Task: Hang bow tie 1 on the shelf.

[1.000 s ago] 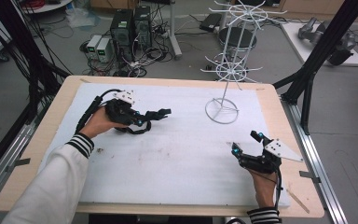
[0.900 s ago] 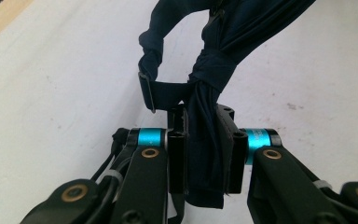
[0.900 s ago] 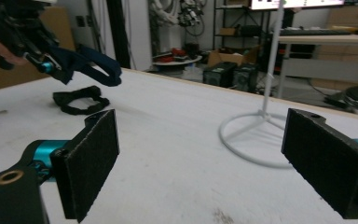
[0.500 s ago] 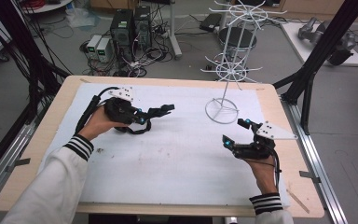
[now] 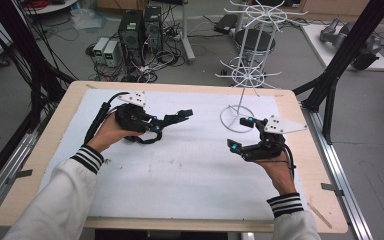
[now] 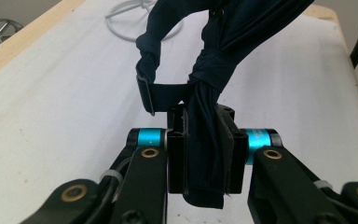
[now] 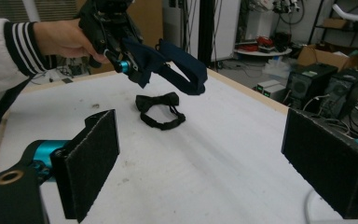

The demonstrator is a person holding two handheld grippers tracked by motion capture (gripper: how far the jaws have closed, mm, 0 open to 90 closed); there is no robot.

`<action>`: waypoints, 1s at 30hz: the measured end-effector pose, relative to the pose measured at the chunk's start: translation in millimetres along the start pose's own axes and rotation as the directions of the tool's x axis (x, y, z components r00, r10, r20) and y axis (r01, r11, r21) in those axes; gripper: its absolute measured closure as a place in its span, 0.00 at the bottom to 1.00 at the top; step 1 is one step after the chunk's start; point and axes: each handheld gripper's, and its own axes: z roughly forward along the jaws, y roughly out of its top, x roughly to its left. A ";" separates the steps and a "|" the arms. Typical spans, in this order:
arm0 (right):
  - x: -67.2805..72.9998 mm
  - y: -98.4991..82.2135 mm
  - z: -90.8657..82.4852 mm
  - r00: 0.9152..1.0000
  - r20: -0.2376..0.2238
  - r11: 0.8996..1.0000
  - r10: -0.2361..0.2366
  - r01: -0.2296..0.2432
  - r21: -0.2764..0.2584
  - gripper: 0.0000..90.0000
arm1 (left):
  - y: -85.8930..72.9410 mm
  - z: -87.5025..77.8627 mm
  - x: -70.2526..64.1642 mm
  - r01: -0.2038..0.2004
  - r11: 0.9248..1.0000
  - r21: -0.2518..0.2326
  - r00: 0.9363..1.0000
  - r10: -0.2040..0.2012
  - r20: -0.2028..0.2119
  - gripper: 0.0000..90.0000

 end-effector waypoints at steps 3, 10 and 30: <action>-1.3 7.8 2.7 1.000 -0.018 1.000 -0.012 0.012 -0.013 0.12 | 1.1 -0.7 -1.8 0.009 1.000 -0.024 1.000 -0.009 0.013 0.85; -2.5 19.6 9.1 0.997 -0.080 1.000 -0.018 0.016 -0.023 0.12 | 3.6 -2.2 -8.2 0.005 0.995 -0.095 0.999 0.000 0.048 0.85; 5.8 49.4 37.9 0.972 -0.201 0.993 -0.120 0.122 -0.003 0.12 | 9.7 9.8 -22.7 0.013 0.988 -0.152 0.995 0.002 0.103 0.85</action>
